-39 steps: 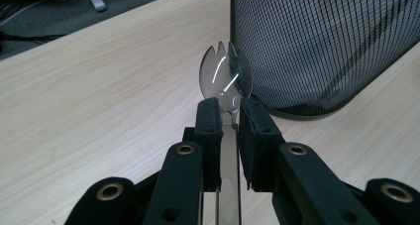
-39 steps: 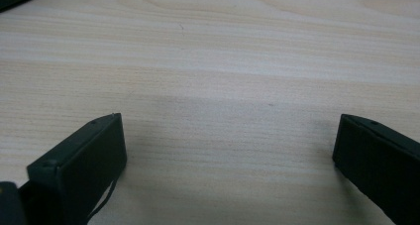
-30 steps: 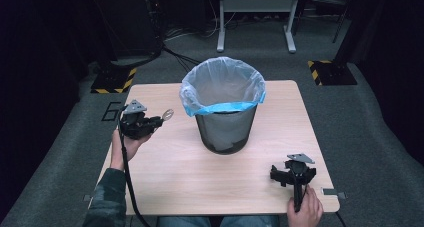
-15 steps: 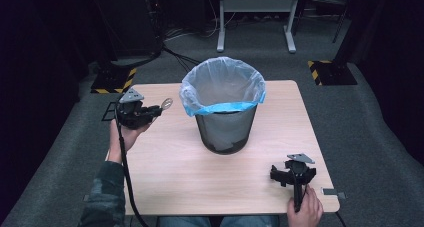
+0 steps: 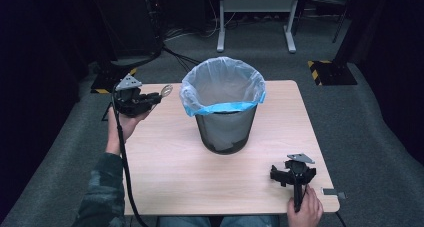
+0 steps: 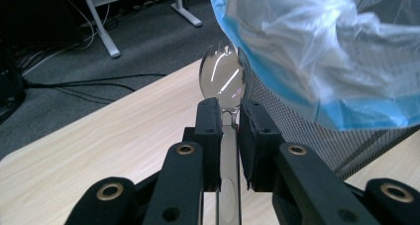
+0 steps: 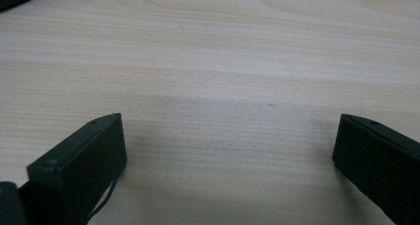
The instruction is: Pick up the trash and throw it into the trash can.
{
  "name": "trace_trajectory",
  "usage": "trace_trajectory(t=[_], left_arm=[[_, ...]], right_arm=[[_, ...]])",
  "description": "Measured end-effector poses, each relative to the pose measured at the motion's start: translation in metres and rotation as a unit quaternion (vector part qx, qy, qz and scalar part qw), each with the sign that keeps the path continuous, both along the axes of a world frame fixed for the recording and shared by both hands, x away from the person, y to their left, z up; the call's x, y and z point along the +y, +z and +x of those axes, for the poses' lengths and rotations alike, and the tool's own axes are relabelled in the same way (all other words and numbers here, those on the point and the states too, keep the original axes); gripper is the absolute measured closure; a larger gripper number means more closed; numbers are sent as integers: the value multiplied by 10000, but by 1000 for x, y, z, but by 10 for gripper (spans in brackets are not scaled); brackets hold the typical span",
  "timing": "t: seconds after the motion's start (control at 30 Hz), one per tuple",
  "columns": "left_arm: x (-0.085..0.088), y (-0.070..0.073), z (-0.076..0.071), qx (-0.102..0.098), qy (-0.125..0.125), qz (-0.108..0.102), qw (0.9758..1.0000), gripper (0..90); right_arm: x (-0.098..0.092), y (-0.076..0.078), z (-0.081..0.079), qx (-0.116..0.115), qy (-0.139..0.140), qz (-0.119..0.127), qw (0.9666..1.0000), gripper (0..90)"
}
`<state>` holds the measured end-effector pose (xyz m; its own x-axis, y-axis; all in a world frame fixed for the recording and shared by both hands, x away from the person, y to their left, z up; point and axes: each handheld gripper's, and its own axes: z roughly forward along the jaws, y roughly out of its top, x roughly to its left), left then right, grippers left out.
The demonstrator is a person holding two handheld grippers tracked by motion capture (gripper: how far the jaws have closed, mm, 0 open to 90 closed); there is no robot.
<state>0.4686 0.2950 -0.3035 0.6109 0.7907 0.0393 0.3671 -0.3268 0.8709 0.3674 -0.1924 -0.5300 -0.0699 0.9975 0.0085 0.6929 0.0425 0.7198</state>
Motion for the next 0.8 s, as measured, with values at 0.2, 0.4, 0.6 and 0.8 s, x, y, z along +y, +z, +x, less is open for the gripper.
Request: trace_trajectory(t=[0.2, 0.4, 0.6, 0.8], left_arm=[[-4, 11, 4, -80, -23, -9, 10000, 791], [-10, 22, 6, -161, -87, -17, 9998, 792], [-16, 30, 10, -199, -138, -39, 9997, 791], [-23, 41, 14, -300, -186, -85, 9993, 791]], right_arm=[[0, 0, 0, 0, 1, -1, 10000, 0], [0, 0, 0, 1, 0, 0, 10000, 0], [0, 0, 0, 0, 0, 0, 10000, 0], [0, 0, 0, 0, 1, 0, 10000, 0]])
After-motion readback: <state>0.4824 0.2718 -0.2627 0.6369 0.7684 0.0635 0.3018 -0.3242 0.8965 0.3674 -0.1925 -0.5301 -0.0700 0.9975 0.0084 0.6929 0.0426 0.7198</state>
